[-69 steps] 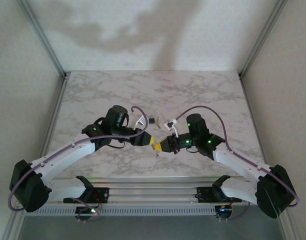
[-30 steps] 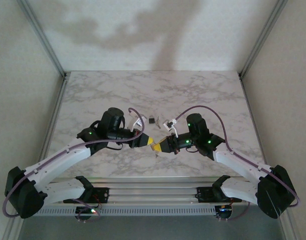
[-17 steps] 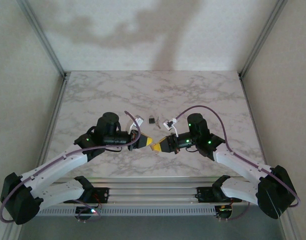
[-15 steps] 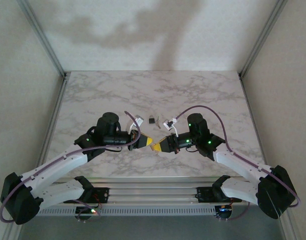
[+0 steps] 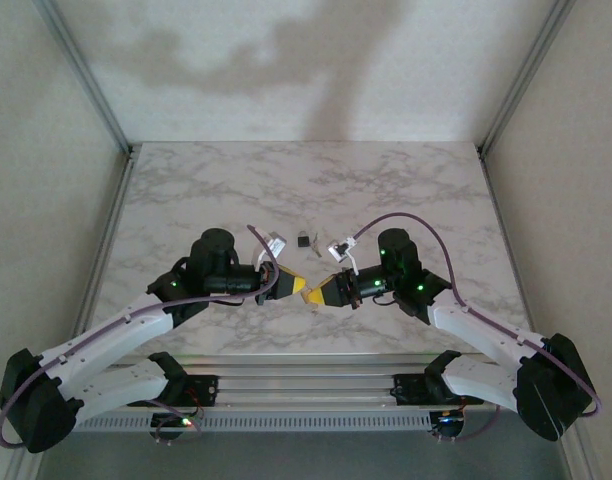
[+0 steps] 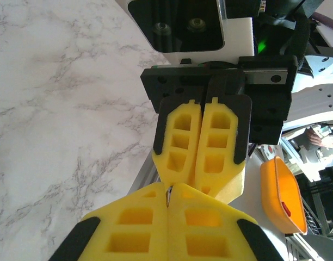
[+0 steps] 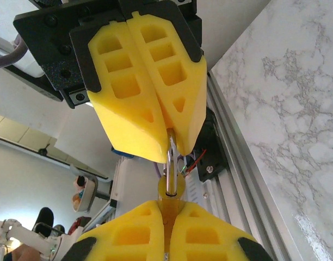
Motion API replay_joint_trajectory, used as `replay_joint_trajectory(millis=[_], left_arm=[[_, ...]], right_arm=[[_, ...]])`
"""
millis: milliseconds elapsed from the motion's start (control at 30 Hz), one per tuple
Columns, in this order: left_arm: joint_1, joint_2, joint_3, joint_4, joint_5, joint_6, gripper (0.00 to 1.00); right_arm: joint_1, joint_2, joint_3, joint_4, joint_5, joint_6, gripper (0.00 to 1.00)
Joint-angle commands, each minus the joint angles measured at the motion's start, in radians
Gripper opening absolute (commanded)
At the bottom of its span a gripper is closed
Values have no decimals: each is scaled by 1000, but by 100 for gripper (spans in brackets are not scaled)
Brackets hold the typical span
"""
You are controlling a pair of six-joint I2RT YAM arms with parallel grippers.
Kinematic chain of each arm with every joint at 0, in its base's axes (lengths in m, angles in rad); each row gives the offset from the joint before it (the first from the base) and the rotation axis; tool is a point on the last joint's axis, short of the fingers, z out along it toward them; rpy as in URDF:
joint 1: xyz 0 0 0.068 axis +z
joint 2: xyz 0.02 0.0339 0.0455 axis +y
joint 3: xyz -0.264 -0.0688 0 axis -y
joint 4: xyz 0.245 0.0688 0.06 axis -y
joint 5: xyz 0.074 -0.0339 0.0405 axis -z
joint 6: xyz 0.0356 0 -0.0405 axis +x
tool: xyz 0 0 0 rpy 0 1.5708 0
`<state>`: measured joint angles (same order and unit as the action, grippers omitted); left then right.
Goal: Lock with the key
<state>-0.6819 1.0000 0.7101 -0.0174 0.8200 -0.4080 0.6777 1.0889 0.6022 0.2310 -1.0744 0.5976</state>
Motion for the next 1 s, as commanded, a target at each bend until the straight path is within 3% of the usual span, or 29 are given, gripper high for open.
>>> replay_joint_trajectory(millis=[0, 267, 700, 967], left_arm=[[-14, 5, -34, -19, -18, -1, 0], [-52, -27, -41, -10, 16, 11, 0], [-68, 19, -20, -49, 25, 21, 0], [-85, 38, -16, -57, 33, 24, 0]], right_arm=[[10, -39, 23, 122, -75, 9, 0], [10, -38, 41, 102, -61, -14, 0], [10, -30, 85, 28, 71, -53, 0], [10, -54, 50, 187, 136, 1, 0]])
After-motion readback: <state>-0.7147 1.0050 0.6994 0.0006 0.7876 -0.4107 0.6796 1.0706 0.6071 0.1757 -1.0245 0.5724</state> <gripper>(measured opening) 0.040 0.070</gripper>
